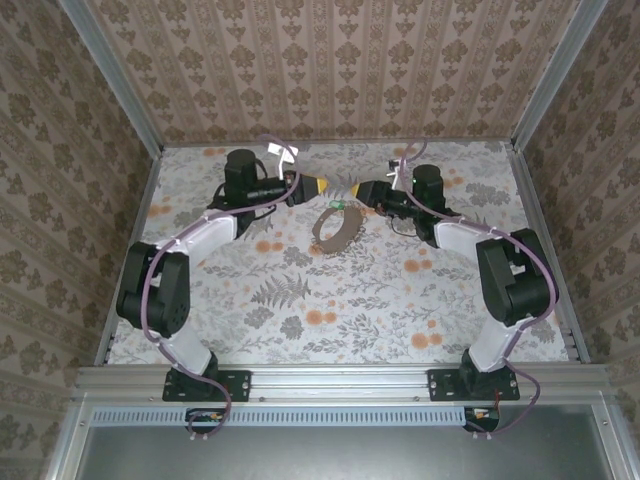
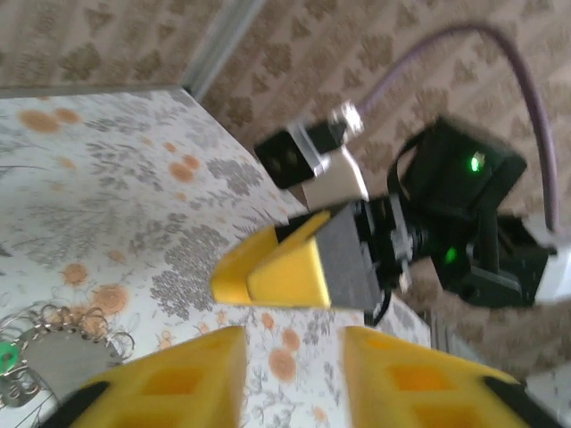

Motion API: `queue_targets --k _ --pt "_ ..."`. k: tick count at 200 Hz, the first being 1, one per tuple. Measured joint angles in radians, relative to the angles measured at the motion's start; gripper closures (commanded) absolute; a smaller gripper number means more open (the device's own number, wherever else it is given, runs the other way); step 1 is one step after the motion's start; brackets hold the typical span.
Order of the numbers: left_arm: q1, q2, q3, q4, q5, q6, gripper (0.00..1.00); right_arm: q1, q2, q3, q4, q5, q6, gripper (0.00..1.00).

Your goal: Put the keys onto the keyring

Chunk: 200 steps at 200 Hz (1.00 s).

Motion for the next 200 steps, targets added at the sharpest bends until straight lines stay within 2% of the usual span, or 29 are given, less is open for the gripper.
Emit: queue_targets --k 21,46,116,200 --pt "0.027 -0.001 -0.035 0.027 -0.067 -0.043 0.46 0.016 0.061 0.069 -0.108 0.039 -0.061 0.54" --pt "0.058 -0.001 -0.069 0.038 -0.124 -0.094 0.43 0.04 0.15 0.202 -0.249 0.077 -0.144 0.52" --pt "0.088 -0.001 -0.07 0.048 -0.2 -0.156 0.41 0.084 0.353 0.599 -0.661 0.259 -0.388 0.51" --pt "0.123 0.047 -0.07 0.088 -0.206 -0.211 0.4 0.126 0.527 0.821 -0.925 0.409 -0.536 0.53"
